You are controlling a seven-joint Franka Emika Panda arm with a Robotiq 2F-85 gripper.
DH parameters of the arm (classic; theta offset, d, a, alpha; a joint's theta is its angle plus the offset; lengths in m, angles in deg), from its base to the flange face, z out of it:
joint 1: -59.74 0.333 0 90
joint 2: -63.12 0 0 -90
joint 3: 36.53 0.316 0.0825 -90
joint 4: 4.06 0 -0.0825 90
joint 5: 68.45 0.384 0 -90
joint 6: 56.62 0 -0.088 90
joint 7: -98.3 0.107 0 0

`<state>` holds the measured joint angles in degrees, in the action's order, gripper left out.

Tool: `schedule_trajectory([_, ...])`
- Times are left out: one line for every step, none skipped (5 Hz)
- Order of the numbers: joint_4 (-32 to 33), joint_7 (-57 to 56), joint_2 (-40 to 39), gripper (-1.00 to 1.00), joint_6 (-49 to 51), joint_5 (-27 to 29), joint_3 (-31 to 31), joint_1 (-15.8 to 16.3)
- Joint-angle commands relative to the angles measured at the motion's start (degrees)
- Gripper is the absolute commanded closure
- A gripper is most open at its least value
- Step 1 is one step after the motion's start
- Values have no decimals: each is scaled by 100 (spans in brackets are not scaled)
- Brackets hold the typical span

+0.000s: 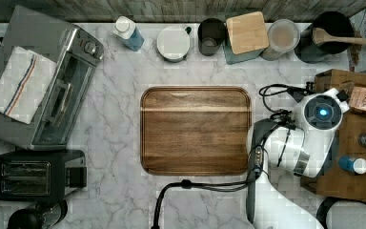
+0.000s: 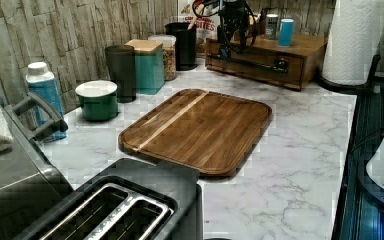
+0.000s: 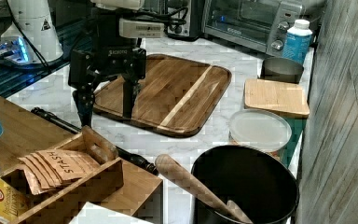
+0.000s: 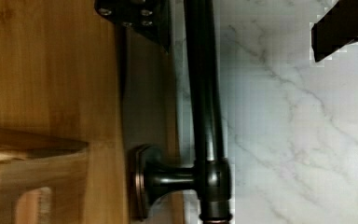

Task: Open the drawer.

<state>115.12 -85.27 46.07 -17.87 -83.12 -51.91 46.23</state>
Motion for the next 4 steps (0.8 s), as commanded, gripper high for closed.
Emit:
schedule_trajectory([149,-386,-210,-100,-411,1102,102,-547])
schedule_trajectory([296,-128,-136,-100,-337,1072,24,-370])
schedule_trajectory([118,-411,-390,-100,-247,1034,41,-428])
schedule_trajectory([224,-504,-422,-100,-504,1104,74,-466])
